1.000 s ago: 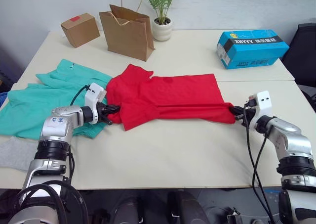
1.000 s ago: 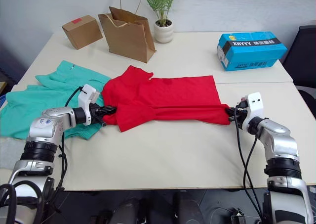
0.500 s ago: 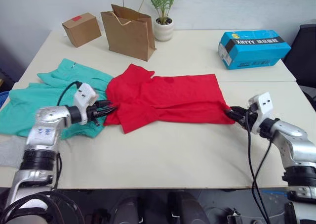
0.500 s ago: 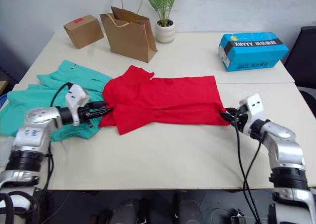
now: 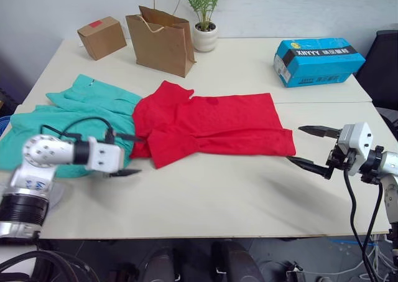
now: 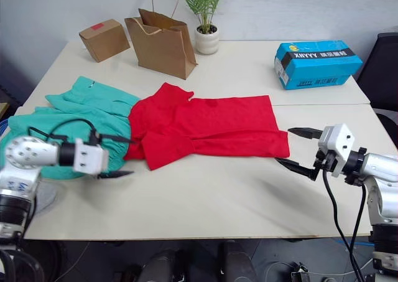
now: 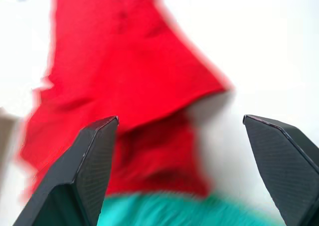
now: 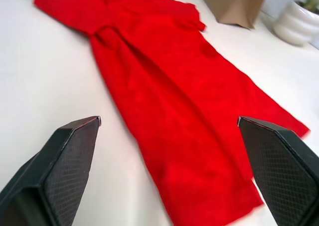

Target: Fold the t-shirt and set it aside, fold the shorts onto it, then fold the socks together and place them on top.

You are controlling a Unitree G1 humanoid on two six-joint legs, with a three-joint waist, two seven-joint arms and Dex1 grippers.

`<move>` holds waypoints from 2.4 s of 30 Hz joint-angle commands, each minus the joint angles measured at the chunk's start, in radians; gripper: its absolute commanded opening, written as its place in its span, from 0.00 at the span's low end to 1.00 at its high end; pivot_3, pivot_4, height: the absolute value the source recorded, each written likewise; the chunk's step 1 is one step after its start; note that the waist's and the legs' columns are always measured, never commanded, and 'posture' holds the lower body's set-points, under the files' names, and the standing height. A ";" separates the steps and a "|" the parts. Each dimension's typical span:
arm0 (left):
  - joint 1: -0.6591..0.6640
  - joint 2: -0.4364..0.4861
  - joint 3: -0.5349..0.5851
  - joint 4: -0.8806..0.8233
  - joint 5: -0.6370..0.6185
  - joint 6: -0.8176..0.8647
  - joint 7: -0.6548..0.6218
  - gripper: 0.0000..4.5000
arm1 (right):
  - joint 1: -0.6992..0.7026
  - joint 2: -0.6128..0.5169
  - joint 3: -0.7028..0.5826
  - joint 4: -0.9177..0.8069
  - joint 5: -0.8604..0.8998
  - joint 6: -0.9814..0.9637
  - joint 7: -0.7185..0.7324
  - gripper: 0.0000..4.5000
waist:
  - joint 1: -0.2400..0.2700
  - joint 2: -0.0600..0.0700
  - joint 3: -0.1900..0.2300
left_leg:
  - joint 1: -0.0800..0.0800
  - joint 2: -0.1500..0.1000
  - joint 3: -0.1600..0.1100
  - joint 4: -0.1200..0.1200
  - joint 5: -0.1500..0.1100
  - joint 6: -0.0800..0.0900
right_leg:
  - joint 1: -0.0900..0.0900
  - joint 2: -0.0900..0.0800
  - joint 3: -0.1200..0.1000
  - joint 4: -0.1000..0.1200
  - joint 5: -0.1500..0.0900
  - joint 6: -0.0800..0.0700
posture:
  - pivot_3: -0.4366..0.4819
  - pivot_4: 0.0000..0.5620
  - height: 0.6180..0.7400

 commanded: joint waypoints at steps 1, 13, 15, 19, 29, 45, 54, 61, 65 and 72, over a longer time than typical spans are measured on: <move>-0.011 -0.036 -0.036 -0.046 0.094 0.013 0.089 0.93 | 0.003 0.004 0.004 -0.037 0.012 -0.006 -0.004 1.00 | 0.004 0.000 0.000 | 0.000 0.000 0.000 0.000 0.000 0.000 | 0.000 0.000 0.000 0.000 0.000 0.000 | 0.48 0.27 1.00; -0.149 -0.090 -0.150 0.143 0.331 -0.064 0.296 0.74 | 0.005 -0.013 0.013 -0.055 -0.035 0.037 -0.059 1.00 | 0.026 0.005 -0.005 | 0.003 -0.002 -0.001 0.002 0.000 0.004 | 0.004 -0.002 0.000 0.000 0.002 0.002 | 0.48 0.27 1.00; -0.166 -0.097 -0.163 0.159 0.327 -0.074 0.297 0.60 | -0.021 -0.033 0.022 -0.005 -0.095 0.030 -0.095 1.00 | 0.025 0.005 -0.005 | 0.003 -0.002 -0.001 0.002 0.001 0.004 | 0.004 -0.002 0.000 0.001 0.002 0.002 | 0.48 0.27 1.00; -0.151 -0.115 -0.143 0.151 0.193 -0.042 0.220 0.32 | -0.092 -0.054 0.053 0.114 -0.103 0.070 -0.059 1.00 | 0.023 0.005 -0.005 | 0.002 -0.001 0.000 0.002 0.001 0.004 | 0.003 -0.002 0.000 0.001 0.002 0.002 | 0.48 0.27 1.00; -0.168 -0.075 -0.055 0.145 -0.036 0.009 0.031 0.01 | -0.540 -0.009 0.207 0.705 -0.229 0.177 -0.017 1.00 | -0.003 0.005 -0.005 | 0.000 0.000 0.001 0.002 0.001 0.003 | -0.001 -0.001 0.000 0.002 0.001 0.001 | 0.48 0.27 1.00; -0.066 -0.038 0.008 -0.006 -0.078 0.134 0.032 0.01 | -0.778 0.070 0.291 1.110 -0.425 0.061 -0.024 1.00 | -0.013 0.005 -0.005 | -0.001 0.000 0.002 0.001 0.001 0.002 | -0.002 -0.001 0.001 0.001 0.001 0.001 | 0.48 0.27 1.00; -0.055 -0.039 0.017 -0.027 -0.073 0.159 0.035 0.00 | -0.802 0.081 0.272 1.132 -0.436 0.056 -0.019 0.72 | -0.026 0.005 -0.005 | -0.001 0.000 0.002 0.001 0.001 0.002 | -0.002 -0.001 0.001 0.001 0.001 0.001 | 0.48 0.27 1.00; -0.049 -0.036 0.017 -0.031 -0.072 0.174 0.039 0.00 | -0.809 0.041 0.245 1.119 -0.421 0.043 0.030 0.15 | -0.027 0.005 -0.005 | -0.001 0.000 0.002 0.001 0.001 0.002 | -0.002 -0.001 0.001 0.001 0.001 0.001 | 0.48 0.27 1.00; -0.043 -0.036 0.018 -0.032 -0.072 0.180 0.040 0.00 | -0.799 0.026 0.226 1.103 -0.403 0.031 0.071 0.01 | -0.027 0.005 -0.005 | -0.001 0.000 0.002 0.000 0.001 0.002 | -0.002 -0.001 0.001 0.001 0.001 0.001 | 0.48 0.27 1.00; 0.015 -0.001 0.053 -0.116 -0.142 0.284 0.001 0.00 | -0.717 -0.007 0.190 0.988 -0.351 -0.119 0.202 0.01 | -0.027 0.005 -0.005 | -0.001 0.000 0.002 0.000 0.000 0.001 | -0.002 -0.001 0.001 0.001 0.001 0.001 | 0.48 0.27 1.00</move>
